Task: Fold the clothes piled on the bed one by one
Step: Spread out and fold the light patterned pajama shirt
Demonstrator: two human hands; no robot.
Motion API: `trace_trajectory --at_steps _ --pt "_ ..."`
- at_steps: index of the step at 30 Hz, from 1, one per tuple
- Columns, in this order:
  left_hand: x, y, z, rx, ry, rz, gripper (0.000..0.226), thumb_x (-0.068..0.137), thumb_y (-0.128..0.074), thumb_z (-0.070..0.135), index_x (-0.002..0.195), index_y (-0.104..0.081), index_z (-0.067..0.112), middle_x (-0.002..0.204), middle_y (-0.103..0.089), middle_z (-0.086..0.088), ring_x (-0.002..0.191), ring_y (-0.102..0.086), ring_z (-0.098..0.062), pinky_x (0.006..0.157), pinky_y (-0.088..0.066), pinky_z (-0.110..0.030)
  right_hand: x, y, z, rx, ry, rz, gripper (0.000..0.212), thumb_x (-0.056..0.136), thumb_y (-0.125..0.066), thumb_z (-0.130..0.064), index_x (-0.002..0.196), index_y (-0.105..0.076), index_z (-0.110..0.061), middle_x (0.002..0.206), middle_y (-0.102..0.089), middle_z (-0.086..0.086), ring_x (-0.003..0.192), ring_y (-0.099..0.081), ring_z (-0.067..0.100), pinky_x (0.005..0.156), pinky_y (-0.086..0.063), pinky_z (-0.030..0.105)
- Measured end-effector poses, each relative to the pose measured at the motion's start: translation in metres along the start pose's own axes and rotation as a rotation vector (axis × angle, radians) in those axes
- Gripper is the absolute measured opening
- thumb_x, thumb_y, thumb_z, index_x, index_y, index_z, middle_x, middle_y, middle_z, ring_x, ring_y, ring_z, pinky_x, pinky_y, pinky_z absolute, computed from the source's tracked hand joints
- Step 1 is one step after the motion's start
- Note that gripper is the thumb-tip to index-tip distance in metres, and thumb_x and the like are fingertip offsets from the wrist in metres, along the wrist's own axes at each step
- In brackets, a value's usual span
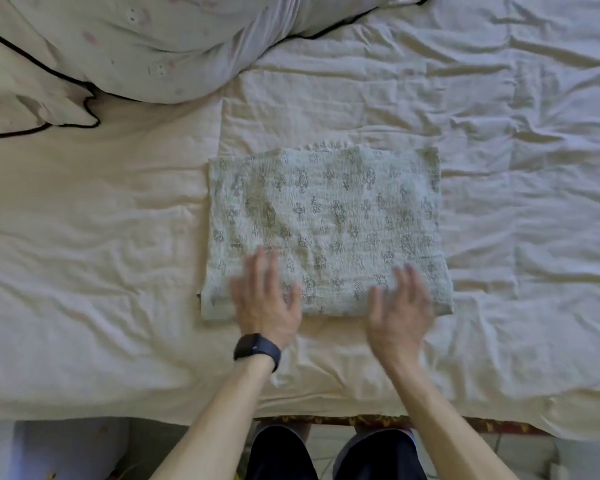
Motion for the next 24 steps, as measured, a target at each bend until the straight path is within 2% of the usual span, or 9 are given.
trace_trajectory --at_steps 2,4,8,13,16,18,20,22,24 --pt "0.012 -0.037 0.032 0.17 -0.212 -0.157 0.07 0.101 -0.036 0.048 0.16 -0.002 0.03 0.165 0.014 0.005 0.153 0.013 -0.018 0.119 0.017 -0.048 0.0 -0.038 -0.048 -0.09 0.299 -0.153 0.061 0.104 -0.026 -0.043 0.16 -0.031 -0.02 0.169 -0.022 0.004 0.157 -0.014 0.022 0.126 -0.01 0.048" --pt "0.033 -0.065 0.035 0.365 -0.306 -0.218 0.069 0.102 -0.025 0.043 0.159 0.011 0.029 0.162 0.028 0.007 0.149 0.027 -0.015 0.116 0.024 -0.051 0.021 -0.07 -0.067 -0.171 0.436 -0.222 0.06 0.105 -0.021 -0.042 0.163 -0.02 -0.026 0.171 -0.01 0.001 0.158 -0.004 0.02 0.125 -0.004 0.051" --pt "0.087 -0.072 -0.018 0.349 -0.206 -0.221 0.06 0.101 0.001 0.057 0.153 0.026 0.039 0.164 0.023 0.003 0.149 0.023 -0.02 0.117 0.019 -0.053 0.09 -0.099 -0.016 -0.392 0.398 -0.319 0.063 0.105 -0.002 -0.061 0.159 0.018 -0.037 0.167 0.029 -0.005 0.152 0.029 0.014 0.121 0.021 0.055" --pt "0.123 -0.047 -0.066 0.281 0.081 -0.12 0.064 0.099 -0.003 0.064 0.154 0.018 0.04 0.164 0.025 0.003 0.151 0.024 -0.017 0.122 0.008 -0.056 0.149 -0.061 0.047 -0.435 0.127 -0.241 0.066 0.101 -0.004 -0.067 0.159 0.016 -0.042 0.166 0.029 -0.008 0.149 0.034 0.01 0.12 0.02 0.057" --pt "0.134 -0.032 -0.035 0.236 0.026 -0.016 0.068 0.099 -0.012 0.06 0.158 0.01 0.035 0.166 0.019 -0.001 0.152 0.019 -0.021 0.119 0.013 -0.058 0.153 -0.046 0.038 -0.396 -0.018 -0.189 0.071 0.1 -0.004 -0.065 0.161 0.014 -0.035 0.166 0.031 -0.001 0.149 0.036 0.014 0.12 0.015 0.059" --pt "0.141 -0.037 0.006 0.235 -0.17 -0.005 0.067 0.1 -0.017 0.058 0.159 0.003 0.034 0.166 0.015 0.0 0.152 0.019 -0.016 0.118 0.02 -0.054 0.15 -0.05 -0.002 -0.369 0.104 -0.145 0.073 0.1 -0.004 -0.065 0.162 0.012 -0.03 0.166 0.03 0.002 0.152 0.03 0.019 0.121 0.017 0.056" --pt "0.147 -0.055 0.038 0.304 -0.331 -0.071 0.064 0.101 -0.013 0.056 0.159 0.004 0.035 0.166 0.015 0.002 0.151 0.019 -0.014 0.118 0.02 -0.053 0.143 -0.069 -0.052 -0.341 0.363 -0.13 0.069 0.103 -0.01 -0.06 0.164 0.001 -0.029 0.169 0.019 0.004 0.157 0.014 0.023 0.122 0.013 0.056" --pt "0.163 -0.069 0.043 0.384 -0.353 -0.125 0.063 0.1 -0.005 0.054 0.159 0.007 0.035 0.166 0.019 0.005 0.151 0.021 -0.014 0.117 0.022 -0.054 0.147 -0.095 -0.082 -0.331 0.524 -0.168 0.062 0.107 -0.015 -0.054 0.164 -0.005 -0.033 0.171 0.011 0.001 0.158 0.01 0.021 0.124 0.007 0.058" --pt "0.182 -0.072 0.034 0.381 -0.323 -0.116 0.061 0.101 -0.003 0.054 0.158 0.01 0.038 0.165 0.02 0.007 0.15 0.023 -0.013 0.115 0.025 -0.053 0.169 -0.111 -0.078 -0.331 0.487 -0.226 0.059 0.107 -0.012 -0.057 0.162 0.002 -0.041 0.171 0.014 -0.004 0.156 0.018 0.015 0.123 0.013 0.057"
Point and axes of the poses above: each hand's wrist, its own x-axis towards the middle knuckle, its own y-axis out of the back of the hand, z = x × y, the point moved 7 cm from there along x, towards the middle knuckle
